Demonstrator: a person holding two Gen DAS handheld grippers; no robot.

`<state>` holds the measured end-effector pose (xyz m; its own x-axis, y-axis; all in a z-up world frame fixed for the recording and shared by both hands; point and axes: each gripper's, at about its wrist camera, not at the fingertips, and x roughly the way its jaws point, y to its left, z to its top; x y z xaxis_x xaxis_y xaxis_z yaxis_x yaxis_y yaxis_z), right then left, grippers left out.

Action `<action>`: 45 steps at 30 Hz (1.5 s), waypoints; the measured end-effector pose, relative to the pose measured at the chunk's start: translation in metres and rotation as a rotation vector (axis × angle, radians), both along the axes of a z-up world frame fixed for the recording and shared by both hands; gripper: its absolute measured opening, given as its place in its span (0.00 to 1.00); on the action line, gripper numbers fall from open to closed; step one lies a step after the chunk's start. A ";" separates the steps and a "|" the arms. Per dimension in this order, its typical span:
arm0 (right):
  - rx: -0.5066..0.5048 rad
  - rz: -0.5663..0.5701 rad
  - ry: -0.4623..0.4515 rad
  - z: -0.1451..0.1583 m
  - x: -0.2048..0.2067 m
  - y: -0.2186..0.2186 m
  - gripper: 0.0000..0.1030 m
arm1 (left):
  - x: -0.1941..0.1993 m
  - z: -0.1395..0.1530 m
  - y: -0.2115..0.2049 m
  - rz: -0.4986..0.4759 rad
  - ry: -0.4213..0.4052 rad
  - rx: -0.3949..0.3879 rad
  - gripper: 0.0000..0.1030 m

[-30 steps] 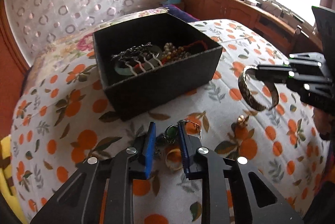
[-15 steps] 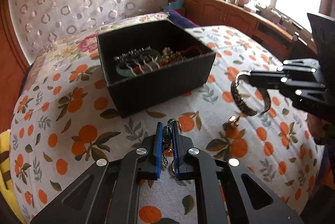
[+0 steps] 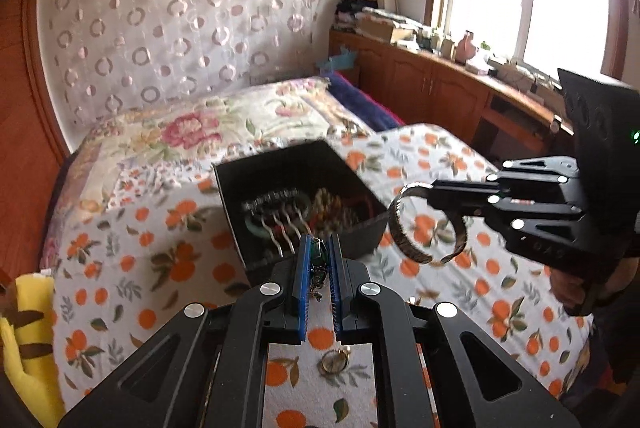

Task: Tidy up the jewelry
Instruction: 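Carry the bangle and green earring over the black box with both tools, then lower the bangle and earring into the box and open both tools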

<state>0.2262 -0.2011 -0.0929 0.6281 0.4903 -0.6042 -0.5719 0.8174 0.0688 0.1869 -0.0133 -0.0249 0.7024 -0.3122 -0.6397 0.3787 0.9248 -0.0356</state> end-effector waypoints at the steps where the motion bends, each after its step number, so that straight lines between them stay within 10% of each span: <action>1: -0.001 0.001 -0.007 0.002 0.002 0.001 0.05 | 0.001 0.004 0.001 0.002 -0.008 -0.004 0.07; 22: 0.019 -0.021 0.028 -0.017 0.073 0.028 0.05 | 0.048 0.031 0.019 0.055 -0.058 -0.035 0.07; 45: 0.031 -0.014 0.046 -0.014 0.047 0.008 0.11 | 0.111 0.006 0.008 0.081 0.006 -0.011 0.08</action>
<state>0.2732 -0.1936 -0.1069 0.6070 0.5005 -0.6173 -0.5557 0.8226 0.1205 0.2975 -0.0056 -0.0187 0.7219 -0.2616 -0.6407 0.3022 0.9520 -0.0483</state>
